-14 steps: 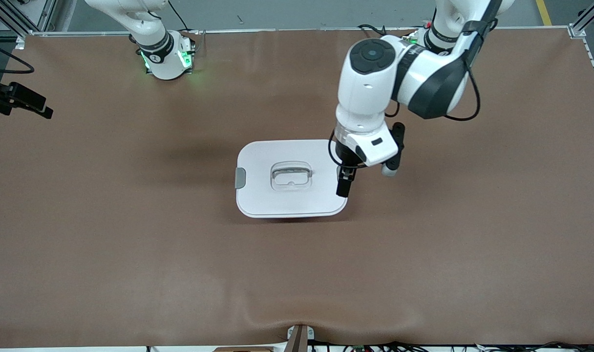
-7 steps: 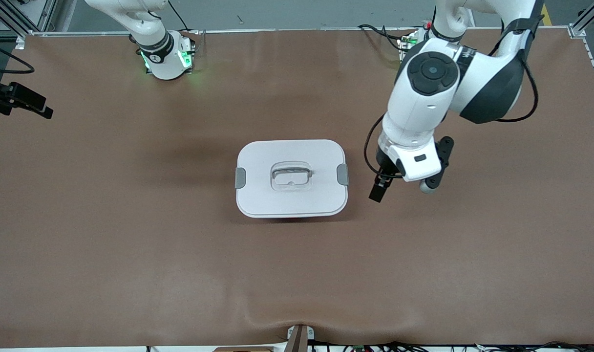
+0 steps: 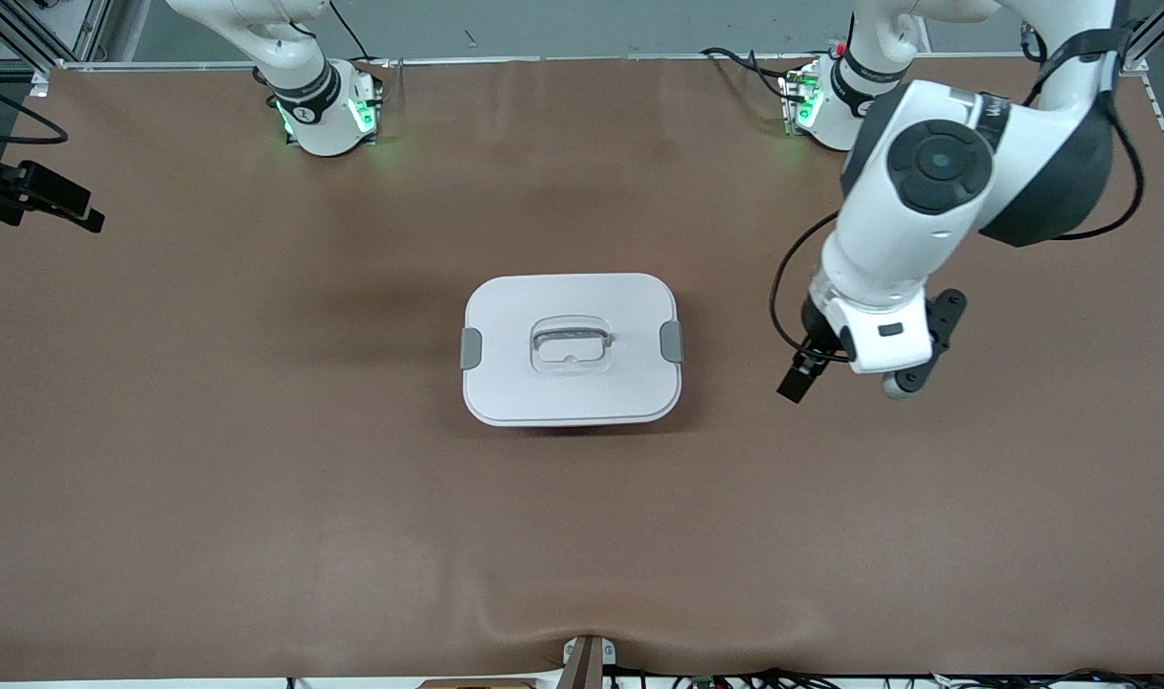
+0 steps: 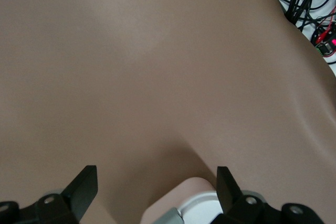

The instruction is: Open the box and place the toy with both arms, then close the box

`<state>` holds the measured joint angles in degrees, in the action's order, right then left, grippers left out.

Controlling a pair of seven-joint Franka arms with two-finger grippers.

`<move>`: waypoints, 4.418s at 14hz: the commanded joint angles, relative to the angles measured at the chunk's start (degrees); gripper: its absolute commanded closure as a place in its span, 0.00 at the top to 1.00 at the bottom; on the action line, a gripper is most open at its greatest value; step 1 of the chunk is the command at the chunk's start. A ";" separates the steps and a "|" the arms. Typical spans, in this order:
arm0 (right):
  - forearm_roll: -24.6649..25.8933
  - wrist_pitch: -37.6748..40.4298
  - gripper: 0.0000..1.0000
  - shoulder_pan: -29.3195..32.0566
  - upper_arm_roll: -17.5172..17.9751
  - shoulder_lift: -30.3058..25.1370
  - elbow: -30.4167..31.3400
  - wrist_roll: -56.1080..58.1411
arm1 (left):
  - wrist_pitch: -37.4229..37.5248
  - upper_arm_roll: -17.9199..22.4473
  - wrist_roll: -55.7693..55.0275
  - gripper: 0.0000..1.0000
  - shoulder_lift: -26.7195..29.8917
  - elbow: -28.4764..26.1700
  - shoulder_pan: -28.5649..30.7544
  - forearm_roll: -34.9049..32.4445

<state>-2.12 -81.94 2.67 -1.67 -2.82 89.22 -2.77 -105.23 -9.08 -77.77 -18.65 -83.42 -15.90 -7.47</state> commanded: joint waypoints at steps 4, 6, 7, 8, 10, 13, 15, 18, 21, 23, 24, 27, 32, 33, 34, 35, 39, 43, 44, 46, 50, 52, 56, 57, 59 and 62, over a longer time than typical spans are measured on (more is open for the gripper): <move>-0.60 0.73 1.00 0.06 -0.17 0.45 -1.24 -0.75 | 1.69 -3.92 12.53 1.00 2.30 -0.25 9.56 0.88; -0.60 0.73 1.00 0.06 -0.26 0.45 -1.24 -0.75 | 1.95 -3.84 18.50 1.00 2.57 -0.43 11.50 2.01; -0.60 0.73 1.00 -0.03 -0.26 0.45 -1.24 -0.84 | 2.91 -3.84 21.05 1.00 2.57 -0.34 12.64 3.15; -0.60 0.73 1.00 -0.12 -0.26 0.45 -1.07 -0.84 | 3.36 -3.84 23.25 1.00 2.57 -0.34 14.21 4.38; -0.60 0.73 1.00 -0.47 -0.26 0.45 -1.15 -0.84 | 3.62 -3.49 26.69 1.00 3.62 -0.52 15.46 6.58; -0.60 0.73 1.00 0.06 -0.26 0.45 -1.15 -0.66 | 7.83 -2.87 29.24 1.00 6.51 -0.43 15.46 6.59; -0.60 0.73 1.00 -0.29 -0.26 0.45 -1.24 -0.84 | 11.26 -2.79 31.27 1.00 9.32 -0.34 15.55 6.68; -0.60 0.82 1.00 -0.03 -0.26 0.45 -1.15 -0.75 | 17.14 -1.21 35.90 1.00 12.40 -0.34 15.55 6.76; -0.60 0.73 1.00 -0.21 -0.26 0.45 -1.07 -0.84 | 20.67 0.72 44.17 1.00 15.13 -0.25 15.55 6.76; -0.60 0.73 1.00 -0.21 -0.26 0.45 -1.07 -0.92 | 22.95 1.87 48.92 1.00 16.54 -0.25 15.55 6.76; -0.60 0.82 1.00 -0.21 -0.18 0.45 -1.07 -0.92 | 24.00 2.13 51.46 1.00 17.15 -0.17 15.55 6.76; -0.60 0.73 1.00 -0.38 -0.26 0.45 -1.07 -0.84 | 25.60 4.58 59.73 1.00 20.14 -0.34 15.72 10.27; -0.60 0.82 1.00 0.06 -0.26 0.45 -1.24 -0.92 | 27.53 5.21 73.70 1.00 22.87 -0.52 15.72 10.37; -0.60 0.73 1.00 -0.12 -0.26 0.45 -1.24 -0.92 | 27.62 5.56 76.07 1.00 22.78 -0.60 15.72 10.37; -0.52 0.73 1.00 0.06 -0.26 0.36 -1.24 -0.84 | 27.62 6.35 78.01 1.00 22.78 -0.95 15.72 10.19; -0.51 0.73 1.00 0.23 -0.35 0.36 -1.33 -0.66 | 27.62 6.70 78.55 1.00 22.52 -1.22 15.72 10.11; -0.60 0.73 1.00 -0.03 -0.35 0.36 -1.24 -0.84 | 27.79 7.32 79.26 1.00 21.30 -2.28 15.72 9.84; -0.51 0.73 1.00 0.23 -0.35 0.36 -1.33 -0.92 | 26.30 7.23 79.35 1.00 21.20 -2.71 15.37 8.52; -0.51 0.73 1.00 0.32 -0.44 0.36 -1.33 -0.58 | 25.87 7.23 79.35 1.00 21.38 -3.50 15.46 8.61; -0.51 0.73 1.00 0.23 -0.44 0.36 -1.42 -0.92 | 25.25 7.23 78.65 1.00 21.64 -3.86 15.46 8.61; -0.43 0.73 1.00 0.23 -0.44 0.36 -1.51 -0.84 | 25.25 7.15 78.03 1.00 21.55 -3.86 15.55 8.61; -0.43 0.73 1.00 0.23 -0.44 0.36 -1.59 -0.92 | 25.25 7.23 77.94 1.00 21.47 -3.86 15.55 8.61; -0.43 0.73 1.00 0.06 -0.35 0.45 -1.51 -0.92 | 25.16 6.71 77.33 1.00 21.11 -3.86 15.55 6.77; -0.51 0.73 1.00 0.14 -0.44 0.45 -1.59 -0.92 | 25.16 6.79 77.33 1.00 21.20 -3.86 15.64 6.76; -0.43 0.73 1.00 0.32 -0.44 0.36 -1.68 -0.75 | 25.16 6.80 77.33 1.00 21.29 -3.86 15.55 6.68; -0.43 0.73 1.00 0.23 -0.44 0.36 -1.68 -0.84 | 25.16 6.80 77.33 1.00 21.20 -3.86 15.55 6.68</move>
<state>-2.12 -81.91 2.66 -2.13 -2.81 88.84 -2.86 -79.47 -1.90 -0.07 2.04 -86.80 -0.47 0.34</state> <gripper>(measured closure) 0.000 0.000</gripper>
